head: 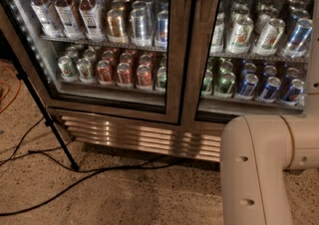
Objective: Open right fridge door
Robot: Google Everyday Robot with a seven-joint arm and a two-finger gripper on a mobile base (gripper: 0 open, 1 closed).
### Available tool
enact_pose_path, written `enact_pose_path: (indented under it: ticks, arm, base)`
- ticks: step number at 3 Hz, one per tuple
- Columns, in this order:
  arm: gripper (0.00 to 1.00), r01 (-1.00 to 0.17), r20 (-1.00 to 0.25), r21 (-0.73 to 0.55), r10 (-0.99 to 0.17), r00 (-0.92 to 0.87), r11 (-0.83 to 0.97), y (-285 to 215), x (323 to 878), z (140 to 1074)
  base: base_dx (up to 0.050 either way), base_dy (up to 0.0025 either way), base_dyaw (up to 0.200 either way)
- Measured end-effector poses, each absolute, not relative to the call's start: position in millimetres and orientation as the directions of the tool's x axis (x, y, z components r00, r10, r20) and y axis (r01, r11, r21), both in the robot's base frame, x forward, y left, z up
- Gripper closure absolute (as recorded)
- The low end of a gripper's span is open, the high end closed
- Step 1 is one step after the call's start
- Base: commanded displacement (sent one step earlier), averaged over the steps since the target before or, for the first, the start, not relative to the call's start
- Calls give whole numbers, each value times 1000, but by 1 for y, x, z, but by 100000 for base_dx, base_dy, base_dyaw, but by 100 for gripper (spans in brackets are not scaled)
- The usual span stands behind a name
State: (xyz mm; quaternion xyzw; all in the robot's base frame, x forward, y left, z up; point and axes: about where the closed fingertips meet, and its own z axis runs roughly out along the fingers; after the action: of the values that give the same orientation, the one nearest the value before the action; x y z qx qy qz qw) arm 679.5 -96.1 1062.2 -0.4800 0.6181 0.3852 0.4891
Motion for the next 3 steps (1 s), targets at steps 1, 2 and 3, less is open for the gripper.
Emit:
enact_pose_path:
  ticks: [1, 2, 3]
  arm:
    - [0, -970, -974, 6, -217, -61, 243, -95, 679, 1062]
    - [0, -966, -973, 0, -223, -59, 259, -99, 677, 1065]
    - [0, -966, -973, -1, -223, -59, 260, -99, 677, 1065]
  base:
    - [0, 0, 0]
    - [0, 0, 0]
    - [0, 0, 0]
